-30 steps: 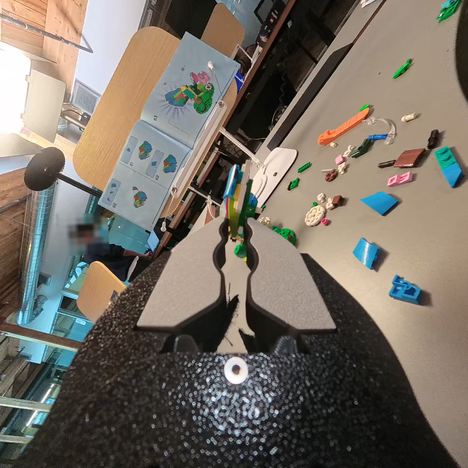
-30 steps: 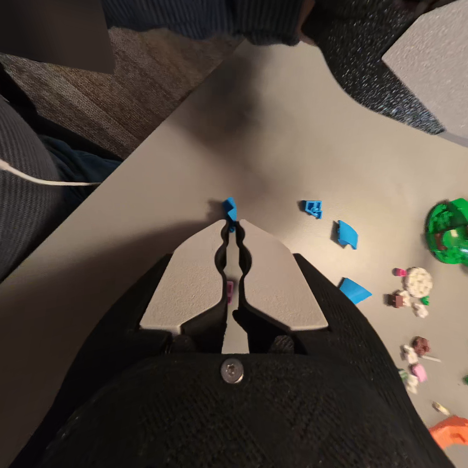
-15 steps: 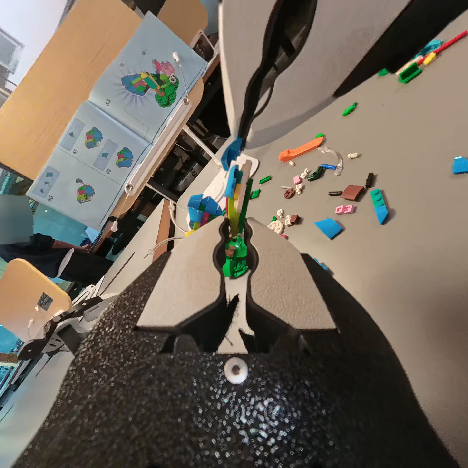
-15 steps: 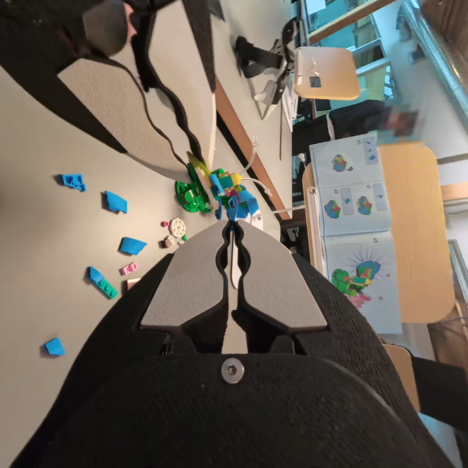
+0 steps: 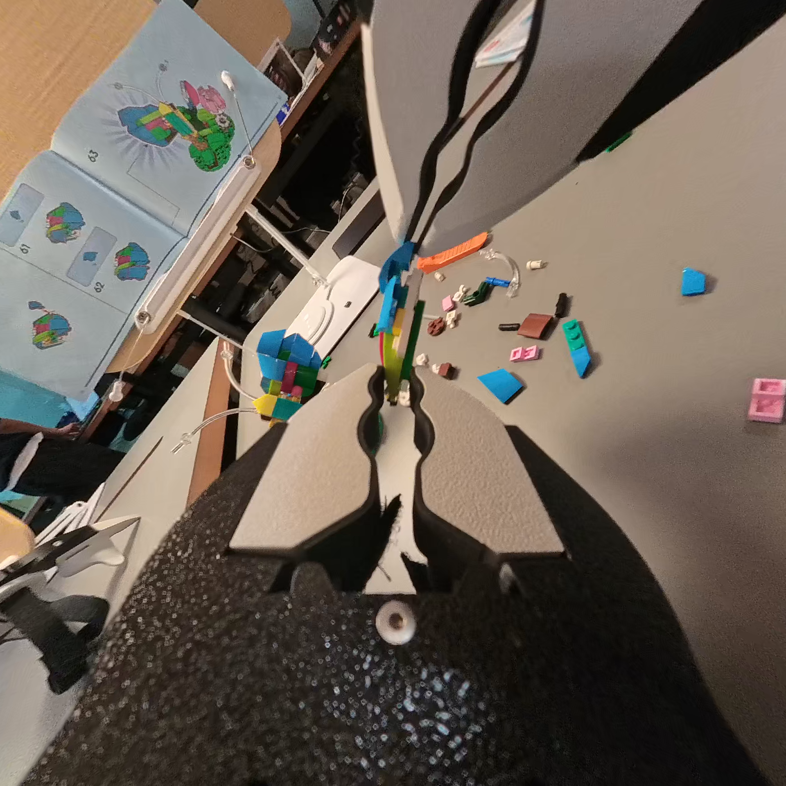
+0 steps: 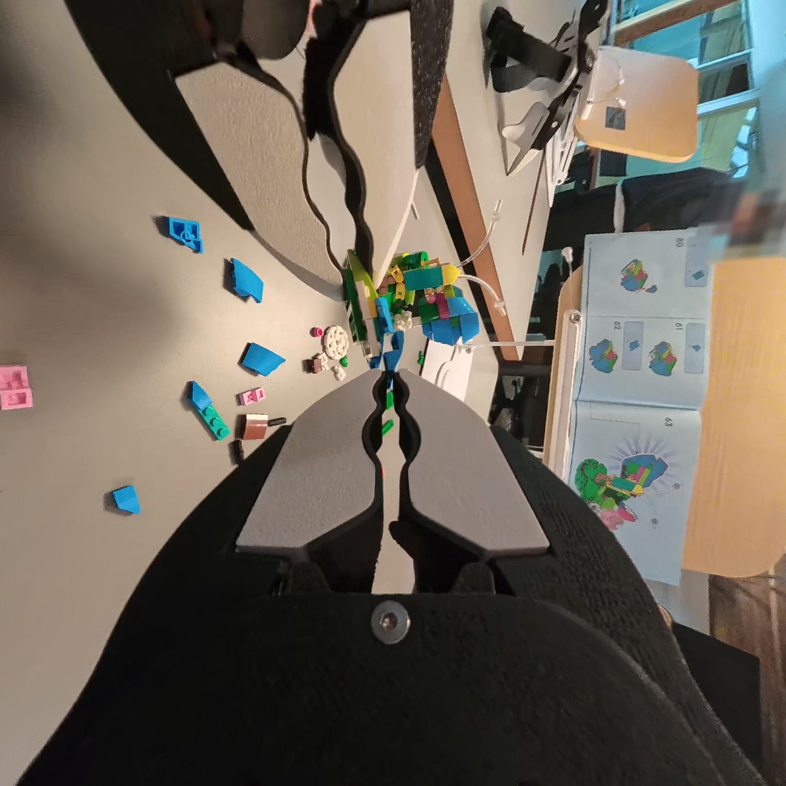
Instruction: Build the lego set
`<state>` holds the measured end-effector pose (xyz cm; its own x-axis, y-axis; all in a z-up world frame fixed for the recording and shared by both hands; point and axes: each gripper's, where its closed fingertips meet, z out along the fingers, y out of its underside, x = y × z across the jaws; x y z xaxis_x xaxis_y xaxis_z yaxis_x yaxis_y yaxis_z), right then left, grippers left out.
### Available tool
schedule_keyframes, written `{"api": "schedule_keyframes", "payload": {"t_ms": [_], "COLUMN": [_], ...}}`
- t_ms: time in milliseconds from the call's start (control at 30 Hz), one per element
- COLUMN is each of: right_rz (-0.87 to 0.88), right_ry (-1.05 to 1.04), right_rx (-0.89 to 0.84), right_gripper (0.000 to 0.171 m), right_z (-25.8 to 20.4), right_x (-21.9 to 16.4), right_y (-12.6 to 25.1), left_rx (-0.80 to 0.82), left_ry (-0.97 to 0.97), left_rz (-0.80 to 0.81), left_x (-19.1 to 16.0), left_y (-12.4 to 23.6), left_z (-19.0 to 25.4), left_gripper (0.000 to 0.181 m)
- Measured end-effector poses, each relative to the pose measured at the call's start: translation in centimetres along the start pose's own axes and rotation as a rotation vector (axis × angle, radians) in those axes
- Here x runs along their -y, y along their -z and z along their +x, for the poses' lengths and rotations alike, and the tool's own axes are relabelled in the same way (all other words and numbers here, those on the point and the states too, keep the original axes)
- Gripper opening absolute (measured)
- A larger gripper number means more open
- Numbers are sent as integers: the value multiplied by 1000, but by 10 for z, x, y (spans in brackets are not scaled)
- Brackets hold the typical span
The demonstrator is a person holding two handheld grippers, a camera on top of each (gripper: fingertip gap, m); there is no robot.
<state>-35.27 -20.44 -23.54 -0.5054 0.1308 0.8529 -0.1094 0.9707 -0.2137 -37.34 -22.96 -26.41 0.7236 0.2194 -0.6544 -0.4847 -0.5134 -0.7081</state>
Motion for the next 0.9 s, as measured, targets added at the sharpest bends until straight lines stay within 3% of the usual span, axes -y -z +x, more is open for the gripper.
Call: {"api": "schedule_keyframes", "payload": {"t_ms": [33, 233, 700, 900], "right_rz": [8, 60, 91, 146], "right_ry": [6, 115, 108, 296], "right_rx": [-12, -85, 10, -104], "right_gripper": [1, 1, 0, 1], "right_z": [0, 3, -3, 4], "right_x": [0, 4, 1, 9], "right_y": [0, 7, 14, 23], "left_rx": [-9, -63, -61, 7], "left_ry": [14, 101, 76, 33], "left_rz": [14, 94, 117, 190], "left_x": [1, 10, 12, 21], "left_y": [0, 2, 2, 8], "left_z": [1, 4, 6, -1], "left_gripper": [11, 11, 11, 11]}}
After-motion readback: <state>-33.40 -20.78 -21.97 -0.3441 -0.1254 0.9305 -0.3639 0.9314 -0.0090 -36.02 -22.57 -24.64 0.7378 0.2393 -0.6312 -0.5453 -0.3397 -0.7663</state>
